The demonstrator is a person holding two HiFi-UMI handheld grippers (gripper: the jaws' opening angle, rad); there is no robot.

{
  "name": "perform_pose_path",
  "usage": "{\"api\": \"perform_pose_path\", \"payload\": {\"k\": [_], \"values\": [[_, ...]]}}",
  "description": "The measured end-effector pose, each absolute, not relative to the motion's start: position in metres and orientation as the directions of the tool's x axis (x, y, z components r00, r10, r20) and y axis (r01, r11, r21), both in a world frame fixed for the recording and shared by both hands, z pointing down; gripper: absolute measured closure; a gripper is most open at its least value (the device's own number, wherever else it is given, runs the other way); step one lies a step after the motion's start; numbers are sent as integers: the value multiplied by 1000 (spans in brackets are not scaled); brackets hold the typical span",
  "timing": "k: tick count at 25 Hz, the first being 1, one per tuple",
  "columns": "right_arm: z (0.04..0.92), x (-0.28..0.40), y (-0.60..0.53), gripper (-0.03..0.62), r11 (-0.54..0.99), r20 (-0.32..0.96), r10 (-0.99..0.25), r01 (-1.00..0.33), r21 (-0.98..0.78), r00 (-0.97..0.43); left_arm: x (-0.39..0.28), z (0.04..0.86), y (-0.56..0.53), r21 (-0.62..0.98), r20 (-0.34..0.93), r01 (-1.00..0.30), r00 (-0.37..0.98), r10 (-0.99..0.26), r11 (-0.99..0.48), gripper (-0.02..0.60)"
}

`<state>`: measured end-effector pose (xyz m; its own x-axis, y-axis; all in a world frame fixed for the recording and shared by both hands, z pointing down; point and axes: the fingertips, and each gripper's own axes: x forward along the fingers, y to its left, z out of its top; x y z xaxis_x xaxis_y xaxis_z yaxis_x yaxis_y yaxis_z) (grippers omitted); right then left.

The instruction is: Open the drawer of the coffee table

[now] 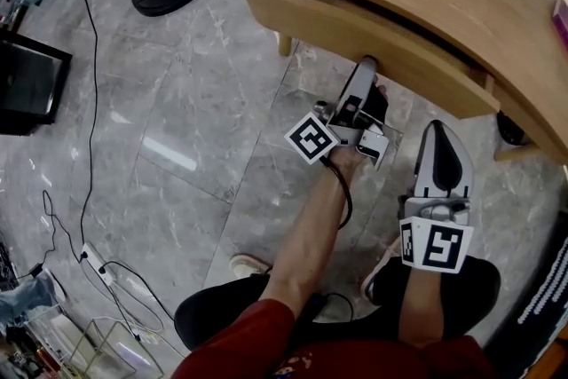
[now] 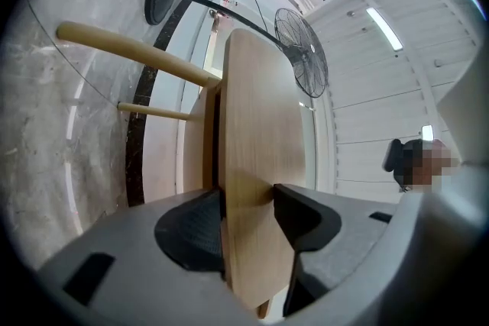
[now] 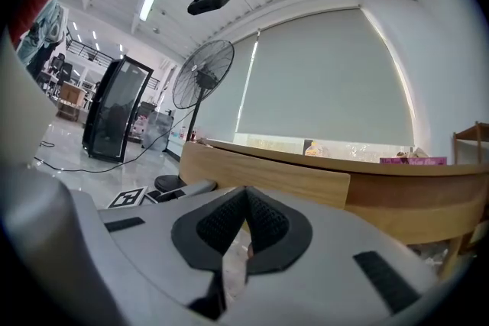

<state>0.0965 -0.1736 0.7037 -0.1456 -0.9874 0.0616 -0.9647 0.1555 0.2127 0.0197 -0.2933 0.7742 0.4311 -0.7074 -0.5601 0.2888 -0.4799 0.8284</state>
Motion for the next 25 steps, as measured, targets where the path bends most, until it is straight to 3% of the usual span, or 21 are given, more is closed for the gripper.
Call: {"api": "perform_pose_path", "payload": {"k": [13,25], "values": [[702,48,-122,599,218,60,-976,-960,175,-211,-20,781,-223,829,-560,281,426,-711,-484,360],[705,45,-119,599,296,104,-953,-949,111,-285,-26,776,-217,825,-565,286,419,-711,-487,362]]}}
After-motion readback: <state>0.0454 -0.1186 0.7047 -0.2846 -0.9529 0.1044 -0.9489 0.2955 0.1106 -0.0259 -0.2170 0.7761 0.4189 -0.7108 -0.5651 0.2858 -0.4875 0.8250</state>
